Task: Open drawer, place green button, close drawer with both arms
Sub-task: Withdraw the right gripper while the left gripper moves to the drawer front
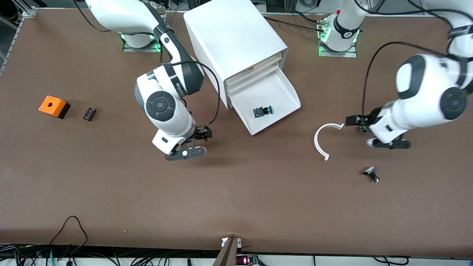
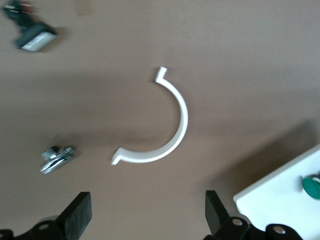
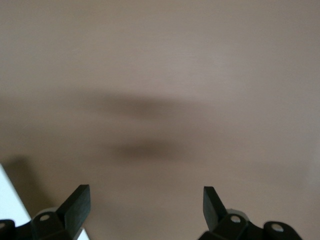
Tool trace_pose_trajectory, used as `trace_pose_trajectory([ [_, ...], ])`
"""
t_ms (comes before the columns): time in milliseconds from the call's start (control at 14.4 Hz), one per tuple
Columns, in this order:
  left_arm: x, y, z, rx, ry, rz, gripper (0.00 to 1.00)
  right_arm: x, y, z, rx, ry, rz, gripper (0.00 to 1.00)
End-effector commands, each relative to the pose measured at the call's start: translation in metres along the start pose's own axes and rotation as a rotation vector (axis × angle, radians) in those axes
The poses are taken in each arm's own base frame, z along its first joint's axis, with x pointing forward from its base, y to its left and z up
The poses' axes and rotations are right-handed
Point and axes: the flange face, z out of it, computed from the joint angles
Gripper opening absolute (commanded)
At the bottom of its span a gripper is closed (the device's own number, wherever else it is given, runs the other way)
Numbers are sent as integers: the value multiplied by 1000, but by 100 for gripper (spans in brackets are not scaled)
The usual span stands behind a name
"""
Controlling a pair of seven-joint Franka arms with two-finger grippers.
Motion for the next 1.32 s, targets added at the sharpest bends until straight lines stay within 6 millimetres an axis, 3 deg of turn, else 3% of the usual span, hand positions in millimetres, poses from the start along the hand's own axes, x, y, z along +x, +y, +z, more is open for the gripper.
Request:
trace_pose_trajectory([
  [0,8,38,48,0,30,-84,100,8,102,-37,7,-1,152,100],
  [139,11,68,88,-8,102,-116,100,15,174,-59,27,12,247,100],
  [278,12,100,119,-15,130,-149,100,6,212,-85,23,5,277,100],
  [417,6,124,132,-22,134,-200,100,-13,243,-109,30,20,266,100],
  [625,-9,139,150,-10,104,-235,100,-35,297,-135,40,43,307,100],
  [903,-28,168,166,-50,53,-265,100,-48,323,-165,-52,41,265,100],
  [1042,-39,181,169,-59,37,-286,100,-53,320,-168,-97,3,240,100],
  [1251,-59,196,180,-48,7,-313,100,-64,323,-193,-91,34,215,100],
])
